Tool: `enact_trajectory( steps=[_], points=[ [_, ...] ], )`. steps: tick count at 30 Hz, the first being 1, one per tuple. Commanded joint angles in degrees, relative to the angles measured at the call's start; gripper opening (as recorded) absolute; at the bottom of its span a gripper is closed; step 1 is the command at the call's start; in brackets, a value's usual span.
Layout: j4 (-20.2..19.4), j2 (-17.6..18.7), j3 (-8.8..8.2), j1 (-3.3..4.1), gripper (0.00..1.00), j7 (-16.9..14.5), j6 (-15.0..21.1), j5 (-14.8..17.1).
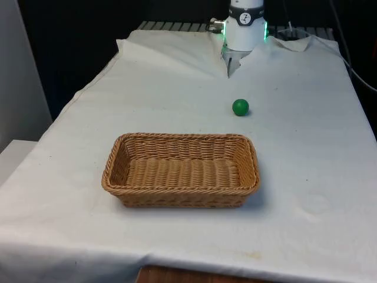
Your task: Pick up the ball and place it into the basket.
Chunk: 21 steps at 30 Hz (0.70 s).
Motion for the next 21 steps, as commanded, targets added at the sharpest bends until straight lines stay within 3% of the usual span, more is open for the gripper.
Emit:
enact_trajectory(
  steps=[1,4,10,11,20,21],
  points=[
    [-0.9,-1.0,0.17,0.23,1.0,0.7,0.6,-0.8],
    [-1.1,-1.0,0.29,0.11,1.0,0.5,0.1,-0.7],
    [-5.7,-4.6,1.2,0.46,1.0,2.6,2.6,-3.3],
    [-4.7,-3.9,1.03,0.34,1.0,1.8,1.4,-2.5],
    [-13.9,-8.8,2.18,0.46,1.0,4.2,7.7,-5.0],
    [-12.9,-8.1,2.01,0.46,1.0,3.7,6.6,-4.4]
  ],
)
